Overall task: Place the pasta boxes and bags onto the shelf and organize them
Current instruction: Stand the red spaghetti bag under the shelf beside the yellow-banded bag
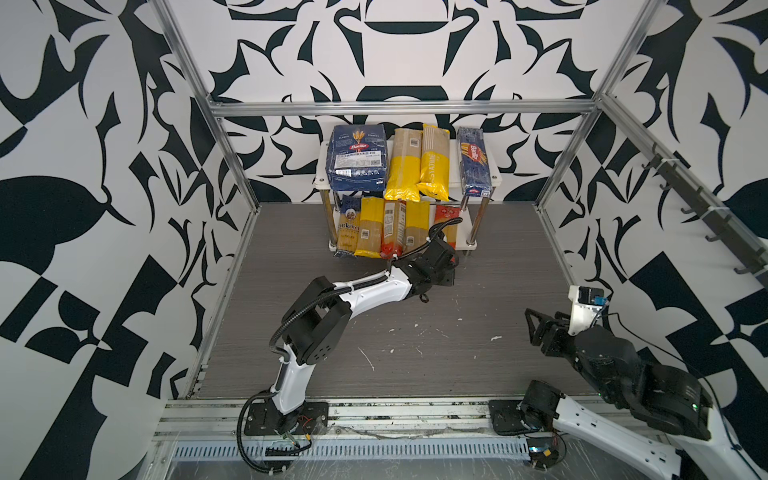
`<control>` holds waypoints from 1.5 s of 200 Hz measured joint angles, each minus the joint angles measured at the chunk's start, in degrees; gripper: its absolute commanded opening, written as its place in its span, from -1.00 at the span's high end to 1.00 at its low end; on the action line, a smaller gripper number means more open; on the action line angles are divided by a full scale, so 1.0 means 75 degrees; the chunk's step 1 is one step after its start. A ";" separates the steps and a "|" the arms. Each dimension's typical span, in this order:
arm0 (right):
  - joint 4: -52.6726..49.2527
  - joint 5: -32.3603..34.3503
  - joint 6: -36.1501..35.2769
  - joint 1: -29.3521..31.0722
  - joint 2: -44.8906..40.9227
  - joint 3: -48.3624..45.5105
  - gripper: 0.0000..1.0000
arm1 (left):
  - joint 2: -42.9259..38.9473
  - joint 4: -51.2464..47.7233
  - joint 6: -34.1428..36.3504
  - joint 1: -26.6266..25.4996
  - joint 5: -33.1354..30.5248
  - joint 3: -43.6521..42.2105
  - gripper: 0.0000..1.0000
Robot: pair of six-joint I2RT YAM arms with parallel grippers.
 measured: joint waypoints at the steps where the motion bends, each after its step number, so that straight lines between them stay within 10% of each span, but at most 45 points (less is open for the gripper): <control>1: -0.0009 0.0003 0.0000 0.0000 -0.0012 0.0000 -0.53 | 0.0017 0.0003 0.0006 0.0000 -0.0003 0.0017 0.30; 300: -0.0157 0.0245 0.0000 0.0000 0.0076 0.0015 -0.56 | 0.1207 -0.0577 0.0449 0.0271 0.0029 0.1390 0.30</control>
